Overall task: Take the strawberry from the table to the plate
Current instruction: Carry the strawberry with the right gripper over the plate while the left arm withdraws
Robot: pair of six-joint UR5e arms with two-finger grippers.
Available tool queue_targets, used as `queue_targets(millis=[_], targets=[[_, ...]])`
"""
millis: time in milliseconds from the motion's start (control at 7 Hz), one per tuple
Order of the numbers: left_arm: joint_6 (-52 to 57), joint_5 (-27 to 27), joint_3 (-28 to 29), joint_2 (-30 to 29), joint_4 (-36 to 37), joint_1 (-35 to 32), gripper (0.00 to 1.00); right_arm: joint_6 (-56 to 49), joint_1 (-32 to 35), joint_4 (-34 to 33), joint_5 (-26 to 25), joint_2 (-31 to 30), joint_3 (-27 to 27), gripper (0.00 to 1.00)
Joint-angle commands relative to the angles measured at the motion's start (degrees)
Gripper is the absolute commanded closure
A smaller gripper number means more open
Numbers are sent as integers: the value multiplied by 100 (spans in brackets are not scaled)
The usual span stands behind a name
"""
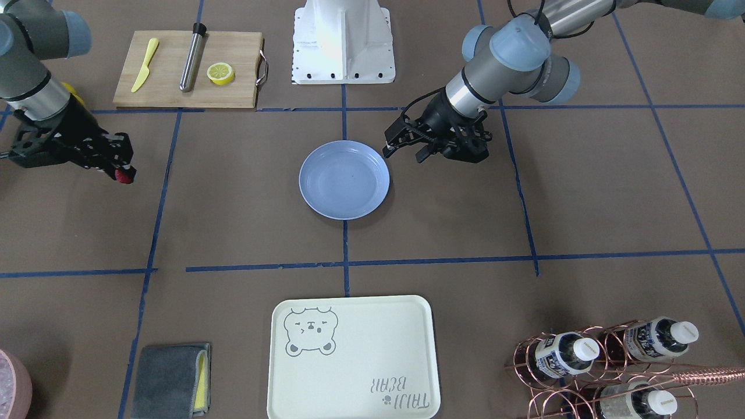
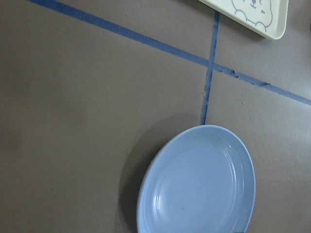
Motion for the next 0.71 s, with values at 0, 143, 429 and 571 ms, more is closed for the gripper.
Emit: queue_targets(millis=[0, 143, 429, 571], targets=[[515, -34, -378, 658, 6, -371, 11, 921, -1194, -1804, -1111, 1866, -99, 100], [1023, -34, -598, 1149, -12, -468, 11, 1236, -1443, -2024, -1569, 2484, -543, 100], [1371, -43, -688, 1462, -21, -653, 11, 1573, -1551, -2026, -1880, 3182, -1467, 100], [1371, -43, -679, 1462, -21, -654, 10, 1556, -1551, -2026, -1898, 3202, -1697, 100]])
